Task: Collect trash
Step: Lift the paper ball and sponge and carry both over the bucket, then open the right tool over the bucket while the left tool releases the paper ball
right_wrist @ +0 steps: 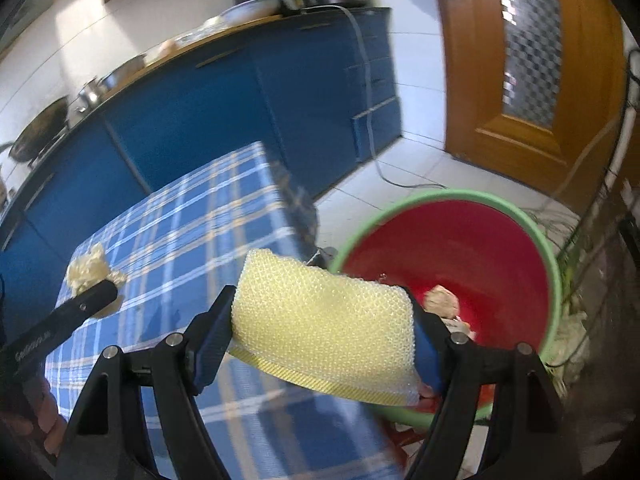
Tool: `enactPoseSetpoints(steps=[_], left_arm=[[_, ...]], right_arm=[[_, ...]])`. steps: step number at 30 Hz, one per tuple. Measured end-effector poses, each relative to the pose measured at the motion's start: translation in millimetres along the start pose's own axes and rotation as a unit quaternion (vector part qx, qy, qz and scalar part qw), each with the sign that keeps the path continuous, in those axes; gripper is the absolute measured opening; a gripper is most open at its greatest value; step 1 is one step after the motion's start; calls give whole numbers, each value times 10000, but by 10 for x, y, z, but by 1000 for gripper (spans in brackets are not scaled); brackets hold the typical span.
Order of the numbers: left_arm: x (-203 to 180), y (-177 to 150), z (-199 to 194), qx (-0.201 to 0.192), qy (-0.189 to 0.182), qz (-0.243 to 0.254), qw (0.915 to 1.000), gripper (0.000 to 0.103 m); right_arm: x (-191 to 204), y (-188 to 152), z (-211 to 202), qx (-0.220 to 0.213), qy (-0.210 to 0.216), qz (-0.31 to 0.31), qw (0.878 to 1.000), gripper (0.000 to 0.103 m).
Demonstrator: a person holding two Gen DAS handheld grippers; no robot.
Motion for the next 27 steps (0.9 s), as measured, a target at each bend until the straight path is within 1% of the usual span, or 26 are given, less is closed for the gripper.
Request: enactPoseSetpoints(steps=[6,11,16,25,27], left_arm=[[-291,-108,117,171,-211,168,9995,32],[-452,-185,204,296,-339,278,9986,32],[-611,-249,295,408,-461,388,9974,32],[-862,-330,458,584,-620,603,9945,32],[-920,-349,495,624,-659,655,9937,33]], right_arm=[[-427,-43,3,48,-298,273,9992,79],[-674,-115,57,153,-470,463,9977,80],[-861,-166,103,234,-503,746,9957,82],[-1048,-188,113,222,-525,974,9936,89],[-1082,-177,106,195,-521,1022,9932,92]])
Point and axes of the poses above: each gripper's, at about its wrist camera, not at the fingertips, and z roughly the way its jaws point, x to its left, y to its top, the point moved 4 cm from there along z, roughly the way its jaws point, and after that the axes turned 13 degrees about -x, right-handed, at the moved point
